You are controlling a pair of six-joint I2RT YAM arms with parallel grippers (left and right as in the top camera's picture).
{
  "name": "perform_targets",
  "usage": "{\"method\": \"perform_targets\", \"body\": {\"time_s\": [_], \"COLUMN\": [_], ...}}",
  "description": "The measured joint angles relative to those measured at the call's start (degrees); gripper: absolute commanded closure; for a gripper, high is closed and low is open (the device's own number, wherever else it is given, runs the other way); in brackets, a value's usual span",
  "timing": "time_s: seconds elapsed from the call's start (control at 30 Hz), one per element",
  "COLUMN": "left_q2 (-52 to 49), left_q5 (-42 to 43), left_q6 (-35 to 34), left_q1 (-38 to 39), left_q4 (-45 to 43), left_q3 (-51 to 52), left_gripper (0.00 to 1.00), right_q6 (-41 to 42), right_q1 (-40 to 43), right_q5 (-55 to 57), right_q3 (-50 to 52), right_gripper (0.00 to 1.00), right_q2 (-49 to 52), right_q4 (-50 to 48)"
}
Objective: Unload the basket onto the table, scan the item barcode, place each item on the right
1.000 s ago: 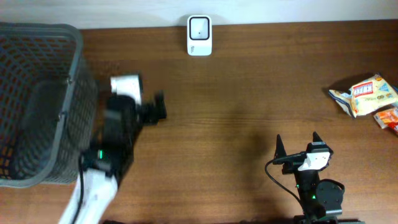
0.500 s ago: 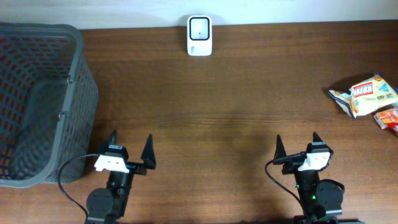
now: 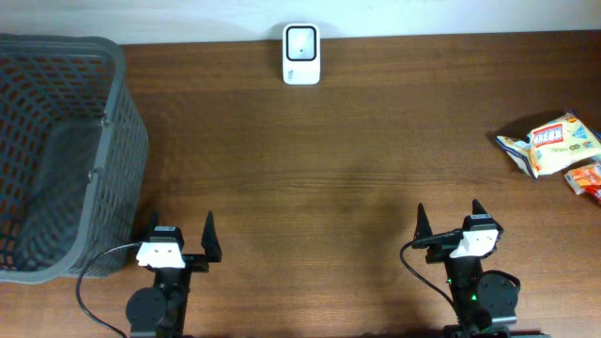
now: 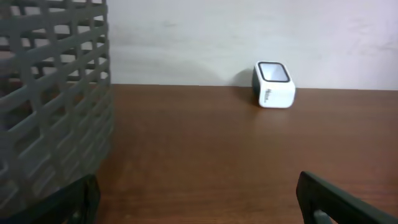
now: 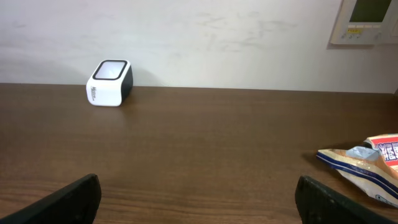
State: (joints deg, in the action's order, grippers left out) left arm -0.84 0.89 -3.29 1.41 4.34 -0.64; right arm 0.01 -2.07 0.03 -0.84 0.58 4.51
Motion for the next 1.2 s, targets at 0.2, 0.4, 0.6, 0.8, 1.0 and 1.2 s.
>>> {"method": "perform_targets", "body": {"time_s": [0.2, 0.4, 0.6, 0.8, 1.0, 1.2], "left_q2": [0.0, 0.0, 0.0, 0.0, 0.0, 0.0], "left_q5": [-1.36, -1.36, -1.99, -1.81, -8.46, -9.44], "left_q6": [2.21, 4.39, 3.76, 8.85, 1.14, -0.59], "left_q1": [0.0, 0.0, 0.0, 0.0, 0.0, 0.0], "left_q4": [0.17, 0.17, 0.17, 0.17, -0.44, -0.46], "left_q3": [0.0, 0.0, 0.0, 0.0, 0.0, 0.0], "left_gripper": [0.01, 0.01, 0.01, 0.01, 0.01, 0.01], "right_q6": [-0.02, -0.02, -0.04, -0.02, 0.0, 0.0], "right_q1": [0.0, 0.0, 0.0, 0.0, 0.0, 0.0], "right_q5": [0.0, 0.0, 0.0, 0.0, 0.0, 0.0], "right_q3": [0.0, 0.0, 0.0, 0.0, 0.0, 0.0], "right_gripper": [0.02, 0.02, 0.02, 0.02, 0.02, 0.02], "right_q2": [0.0, 0.0, 0.0, 0.0, 0.0, 0.0], "right_q4": [0.02, 0.02, 0.0, 0.0, 0.0, 0.0]}}
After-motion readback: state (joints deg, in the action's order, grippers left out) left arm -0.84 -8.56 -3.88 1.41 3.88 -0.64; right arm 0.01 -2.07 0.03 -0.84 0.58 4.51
